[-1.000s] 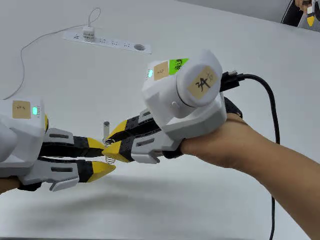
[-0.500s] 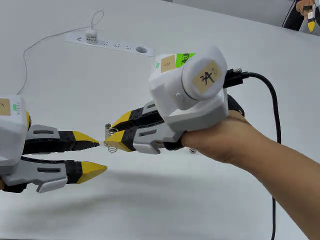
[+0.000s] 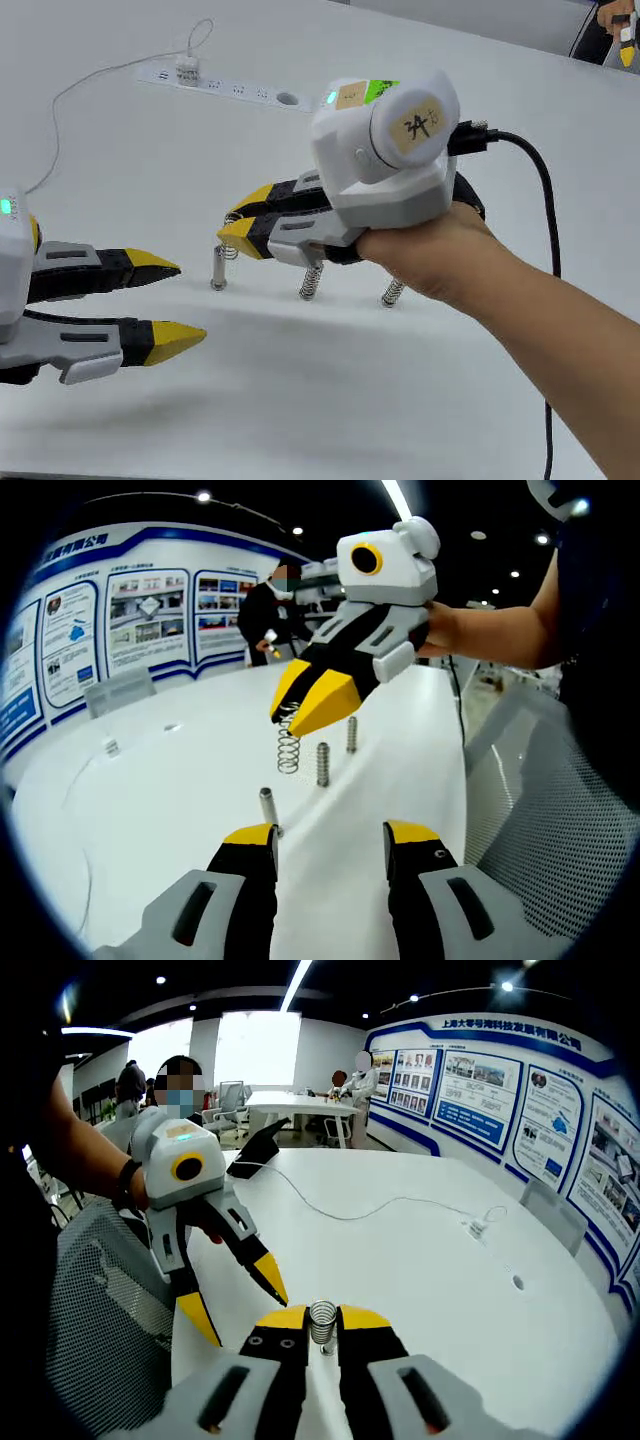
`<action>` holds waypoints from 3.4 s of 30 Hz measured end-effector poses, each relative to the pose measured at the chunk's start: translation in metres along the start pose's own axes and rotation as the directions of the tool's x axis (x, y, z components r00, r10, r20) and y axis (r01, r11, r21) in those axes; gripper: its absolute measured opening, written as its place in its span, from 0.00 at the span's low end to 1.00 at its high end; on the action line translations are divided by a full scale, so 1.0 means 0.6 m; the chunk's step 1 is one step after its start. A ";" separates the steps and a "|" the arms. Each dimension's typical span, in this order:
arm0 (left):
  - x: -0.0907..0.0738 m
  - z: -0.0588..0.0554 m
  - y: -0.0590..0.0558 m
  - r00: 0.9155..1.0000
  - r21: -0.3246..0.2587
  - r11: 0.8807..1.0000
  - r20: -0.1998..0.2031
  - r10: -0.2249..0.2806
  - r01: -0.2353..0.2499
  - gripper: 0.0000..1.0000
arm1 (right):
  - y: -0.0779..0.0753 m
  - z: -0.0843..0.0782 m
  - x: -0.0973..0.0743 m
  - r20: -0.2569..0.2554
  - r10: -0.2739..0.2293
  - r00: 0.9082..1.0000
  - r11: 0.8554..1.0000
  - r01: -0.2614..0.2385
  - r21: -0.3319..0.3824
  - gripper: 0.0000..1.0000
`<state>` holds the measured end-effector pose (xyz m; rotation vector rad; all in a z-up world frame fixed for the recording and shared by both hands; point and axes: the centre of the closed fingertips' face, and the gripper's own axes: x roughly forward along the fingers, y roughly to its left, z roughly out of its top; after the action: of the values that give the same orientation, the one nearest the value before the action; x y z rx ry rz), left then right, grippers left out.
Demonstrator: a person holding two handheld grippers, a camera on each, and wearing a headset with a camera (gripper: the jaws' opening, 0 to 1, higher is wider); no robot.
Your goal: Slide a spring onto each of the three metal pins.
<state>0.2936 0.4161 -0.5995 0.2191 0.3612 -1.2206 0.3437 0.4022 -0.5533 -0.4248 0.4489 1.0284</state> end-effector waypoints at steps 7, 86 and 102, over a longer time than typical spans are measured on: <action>-0.004 -0.005 0.005 1.000 -0.015 1.000 -0.002 0.015 -0.015 0.48 | -0.021 0.001 0.016 0.010 -0.027 1.000 1.000 0.027 0.014 0.12; -0.004 -0.008 0.013 0.999 -0.022 0.999 -0.016 0.028 -0.028 0.51 | -0.004 -0.080 0.065 -0.130 -0.026 0.991 0.999 0.030 0.025 0.17; -0.004 0.000 0.016 0.999 -0.015 0.999 -0.008 0.034 -0.034 0.52 | -0.013 -0.051 -0.011 -0.049 -0.090 0.995 0.996 0.091 0.009 0.22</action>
<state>0.3020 0.4213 -0.5988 0.2167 0.3722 -1.1839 0.3430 0.3774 -0.5741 -0.4573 0.4743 0.9290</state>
